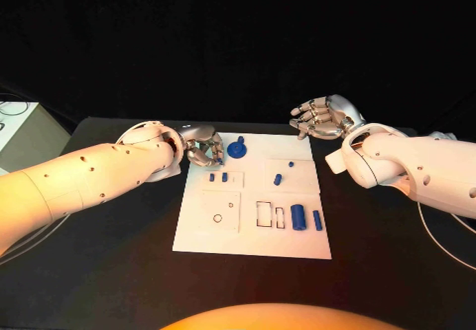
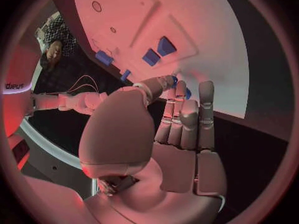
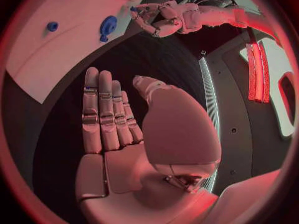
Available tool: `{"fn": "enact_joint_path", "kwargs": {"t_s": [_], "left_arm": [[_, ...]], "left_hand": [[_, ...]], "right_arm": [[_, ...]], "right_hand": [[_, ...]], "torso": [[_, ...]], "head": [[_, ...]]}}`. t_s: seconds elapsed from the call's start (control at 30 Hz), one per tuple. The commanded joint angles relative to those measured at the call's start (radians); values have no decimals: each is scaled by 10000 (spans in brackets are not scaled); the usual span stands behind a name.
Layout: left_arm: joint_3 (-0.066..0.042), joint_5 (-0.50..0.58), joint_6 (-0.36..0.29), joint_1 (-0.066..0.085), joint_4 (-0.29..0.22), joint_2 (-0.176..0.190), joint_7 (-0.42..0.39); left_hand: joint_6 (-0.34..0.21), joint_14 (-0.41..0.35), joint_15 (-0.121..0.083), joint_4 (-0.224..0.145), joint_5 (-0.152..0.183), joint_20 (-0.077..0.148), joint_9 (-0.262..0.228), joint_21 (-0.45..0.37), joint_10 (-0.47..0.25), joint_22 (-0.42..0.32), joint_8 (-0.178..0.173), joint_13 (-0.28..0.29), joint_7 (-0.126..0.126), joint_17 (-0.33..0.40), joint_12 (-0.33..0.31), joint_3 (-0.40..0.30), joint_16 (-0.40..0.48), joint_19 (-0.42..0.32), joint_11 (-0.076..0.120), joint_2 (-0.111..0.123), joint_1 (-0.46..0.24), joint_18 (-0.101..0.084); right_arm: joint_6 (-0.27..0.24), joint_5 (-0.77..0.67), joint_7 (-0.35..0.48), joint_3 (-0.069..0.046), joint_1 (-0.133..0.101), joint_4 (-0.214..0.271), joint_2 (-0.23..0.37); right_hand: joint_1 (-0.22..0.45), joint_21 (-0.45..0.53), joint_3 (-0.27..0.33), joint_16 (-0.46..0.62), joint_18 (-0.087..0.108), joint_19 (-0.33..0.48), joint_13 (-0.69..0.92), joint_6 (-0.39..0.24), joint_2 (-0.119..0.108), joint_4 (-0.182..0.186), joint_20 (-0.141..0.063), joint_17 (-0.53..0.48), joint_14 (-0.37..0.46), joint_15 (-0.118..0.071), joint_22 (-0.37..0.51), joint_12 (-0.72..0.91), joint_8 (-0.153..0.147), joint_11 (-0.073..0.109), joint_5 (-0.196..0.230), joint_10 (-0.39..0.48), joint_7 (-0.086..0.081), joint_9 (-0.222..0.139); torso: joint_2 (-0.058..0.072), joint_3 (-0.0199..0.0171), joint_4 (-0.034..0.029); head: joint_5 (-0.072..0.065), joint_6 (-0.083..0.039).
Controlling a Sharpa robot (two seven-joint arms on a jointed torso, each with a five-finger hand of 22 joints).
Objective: Assemble the parts on the task board
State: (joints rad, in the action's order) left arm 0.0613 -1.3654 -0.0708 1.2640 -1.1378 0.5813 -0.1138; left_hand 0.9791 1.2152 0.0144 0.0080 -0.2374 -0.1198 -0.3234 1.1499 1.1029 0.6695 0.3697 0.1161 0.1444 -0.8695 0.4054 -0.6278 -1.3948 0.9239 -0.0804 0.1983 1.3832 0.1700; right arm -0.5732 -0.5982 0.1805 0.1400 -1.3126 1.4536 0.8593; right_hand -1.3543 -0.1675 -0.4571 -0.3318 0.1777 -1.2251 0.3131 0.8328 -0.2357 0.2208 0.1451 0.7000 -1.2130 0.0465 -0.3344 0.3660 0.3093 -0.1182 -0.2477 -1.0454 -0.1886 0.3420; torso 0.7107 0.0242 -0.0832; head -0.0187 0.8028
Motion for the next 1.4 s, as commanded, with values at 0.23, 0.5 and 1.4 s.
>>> {"fn": "enact_joint_path", "kwargs": {"t_s": [0.23,0.5,1.4], "left_arm": [[1,-269,322,-22,105,-144,92],[10,-289,372,-29,226,-264,94],[153,-429,706,-99,573,-582,92]], "left_hand": [[79,21,23,21,-17,9,-15,-33,49,-45,-50,-5,21,7,-70,52,6,18,-3,-21,-66,138],[79,17,24,20,-16,9,-17,-39,52,-55,-54,-4,21,15,-78,53,8,11,-4,-22,-66,140],[131,21,13,-21,0,3,-53,-45,132,-49,-72,33,5,-3,-125,69,4,20,14,-44,-35,132]], "right_arm": [[106,1,59,-3,5,4,-14],[105,-21,64,-3,6,10,-18],[113,-29,67,-3,8,6,-30]], "right_hand": [[112,44,8,28,43,-79,-8,-23,26,-58,14,-9,-46,6,7,-36,29,8,-34,-66,-65,-11],[118,63,7,53,42,-82,-40,-27,30,-69,18,-13,-46,9,33,-52,29,4,-35,-67,-68,-15],[118,63,7,53,42,-82,-40,-27,30,-69,18,-13,-46,9,33,-52,29,4,-35,-67,-68,-15]], "torso": [[-1,0,-4],[-6,0,5],[-11,-3,-3]], "head": [[-10,34],[-10,39],[-35,80]]}}
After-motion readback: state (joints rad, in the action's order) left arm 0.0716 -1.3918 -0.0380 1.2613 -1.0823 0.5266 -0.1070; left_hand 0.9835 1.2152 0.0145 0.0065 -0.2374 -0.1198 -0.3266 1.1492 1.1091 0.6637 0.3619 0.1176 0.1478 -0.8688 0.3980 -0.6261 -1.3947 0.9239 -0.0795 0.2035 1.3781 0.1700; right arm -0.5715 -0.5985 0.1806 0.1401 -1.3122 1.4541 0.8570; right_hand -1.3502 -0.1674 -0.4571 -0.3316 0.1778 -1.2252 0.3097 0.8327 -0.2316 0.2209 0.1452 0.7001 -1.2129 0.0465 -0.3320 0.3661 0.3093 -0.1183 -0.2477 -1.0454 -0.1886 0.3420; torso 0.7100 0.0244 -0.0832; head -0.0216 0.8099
